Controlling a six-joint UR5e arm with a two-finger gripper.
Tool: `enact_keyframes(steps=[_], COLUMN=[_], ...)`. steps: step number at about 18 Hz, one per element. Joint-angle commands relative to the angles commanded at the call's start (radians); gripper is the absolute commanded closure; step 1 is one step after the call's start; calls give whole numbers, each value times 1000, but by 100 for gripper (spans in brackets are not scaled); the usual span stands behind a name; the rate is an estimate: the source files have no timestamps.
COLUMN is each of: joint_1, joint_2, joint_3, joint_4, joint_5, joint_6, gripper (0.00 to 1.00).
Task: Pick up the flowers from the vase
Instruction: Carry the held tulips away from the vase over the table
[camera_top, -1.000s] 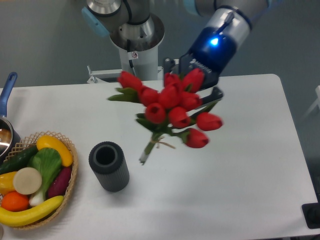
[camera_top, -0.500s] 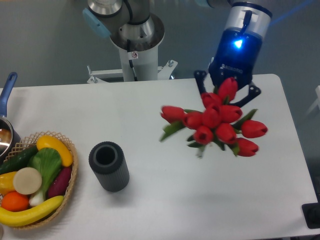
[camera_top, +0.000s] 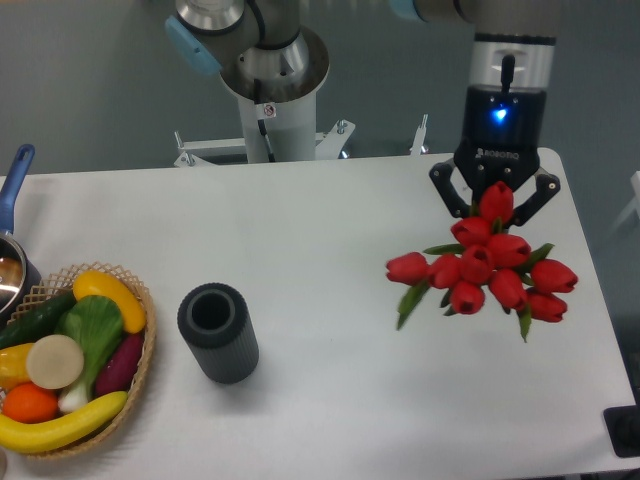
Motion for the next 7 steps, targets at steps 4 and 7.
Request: enact_keyframes(steps=[4, 7], joint_1=[-2, -3], joint_2=[-5, -12], joint_3=[8, -2], joint_4=[-80, -94], joint_5=[99, 158], joint_6=[60, 62], gripper=[89, 89])
